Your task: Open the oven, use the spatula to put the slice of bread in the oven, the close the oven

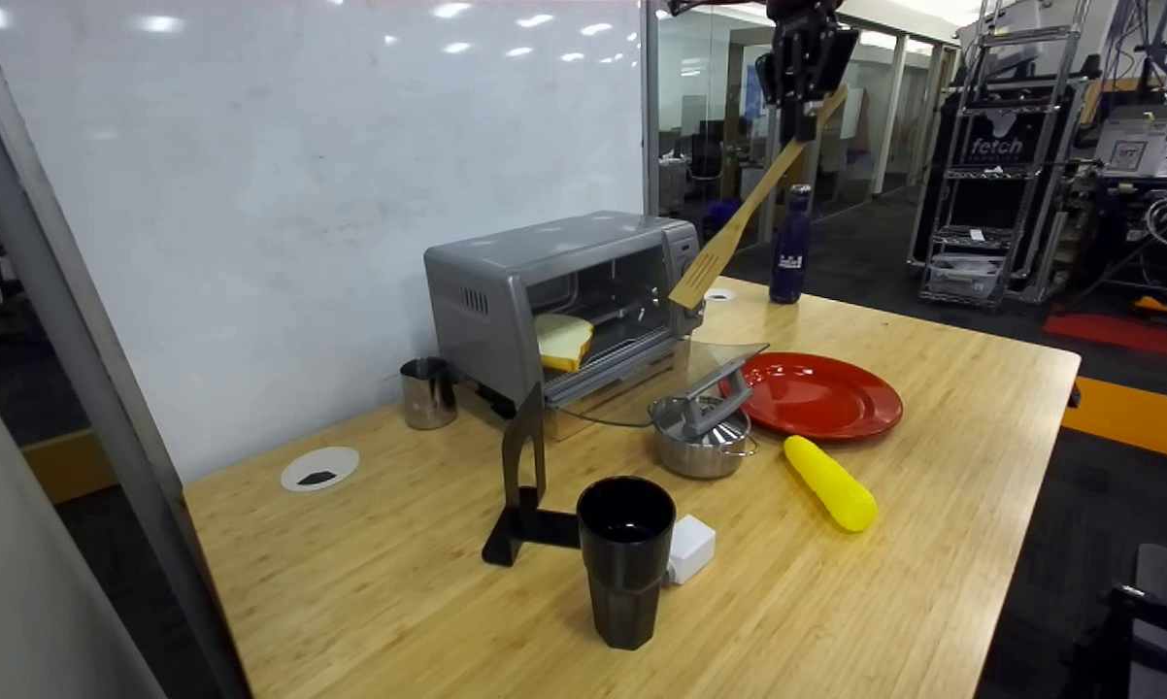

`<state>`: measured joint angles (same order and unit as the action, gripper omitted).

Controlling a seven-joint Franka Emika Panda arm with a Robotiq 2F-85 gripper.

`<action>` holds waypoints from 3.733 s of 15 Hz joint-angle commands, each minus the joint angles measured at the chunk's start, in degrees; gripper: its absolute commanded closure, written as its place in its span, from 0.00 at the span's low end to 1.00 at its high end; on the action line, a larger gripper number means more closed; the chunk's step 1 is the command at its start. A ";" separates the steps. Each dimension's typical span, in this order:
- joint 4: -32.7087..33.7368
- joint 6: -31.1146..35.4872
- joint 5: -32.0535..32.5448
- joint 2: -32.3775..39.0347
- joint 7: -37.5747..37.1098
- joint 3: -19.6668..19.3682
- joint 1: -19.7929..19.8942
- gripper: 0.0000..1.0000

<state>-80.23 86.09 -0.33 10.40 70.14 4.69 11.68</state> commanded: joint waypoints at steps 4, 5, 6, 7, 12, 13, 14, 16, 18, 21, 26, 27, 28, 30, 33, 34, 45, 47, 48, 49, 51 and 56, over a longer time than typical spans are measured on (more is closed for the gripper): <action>-0.31 0.09 -0.40 -0.04 0.26 -2.42 -2.11 0.74; -0.40 0.15 -0.40 -0.04 0.26 -2.42 -2.11 0.74; -0.45 0.19 -0.40 -0.05 0.26 -2.42 -2.11 0.93; -0.92 0.22 -0.68 -0.32 0.51 -2.59 -2.24 0.93; -8.79 3.30 -1.32 -5.24 1.67 -4.17 -2.67 0.93; -10.67 3.70 -1.18 -6.64 1.89 -4.53 -2.68 0.93; -13.20 4.19 -0.93 -8.64 2.25 -4.97 -2.62 0.93; -18.11 4.66 -0.65 -13.07 3.32 -6.07 -2.65 0.93; -22.85 4.52 -0.49 -17.79 4.16 -7.40 -2.98 0.93; -30.18 5.94 0.96 -24.23 3.87 -9.63 -3.38 0.93; -37.16 8.02 -0.35 -28.46 6.32 -15.72 -3.01 0.93; -37.64 8.73 -0.97 -28.26 8.34 -17.40 -2.90 0.93; -37.42 8.35 -1.50 -27.59 10.96 -18.99 -2.84 0.93; -37.48 8.91 -1.11 -26.82 15.44 -21.47 -2.38 0.93; -36.49 7.84 -0.74 -25.00 24.01 -24.72 -1.96 0.93; -36.02 7.32 -0.73 -24.21 26.79 -25.54 -1.85 0.93; -35.11 7.21 -0.44 -19.15 38.44 -25.88 -0.45 0.74; -34.79 7.21 -0.43 -18.76 38.67 -25.77 -0.43 0.74; -34.72 7.21 -0.43 -18.75 38.71 -25.78 -0.43 0.74; -34.65 7.20 -0.43 -18.76 38.74 -25.78 -0.43 0.74; -34.58 7.20 -0.43 -18.76 38.75 -25.78 -0.43 0.74; -34.56 7.20 -0.43 -18.75 38.77 -25.78 -0.43 0.74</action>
<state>-114.98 93.45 -0.53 -8.54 108.68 -22.60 9.60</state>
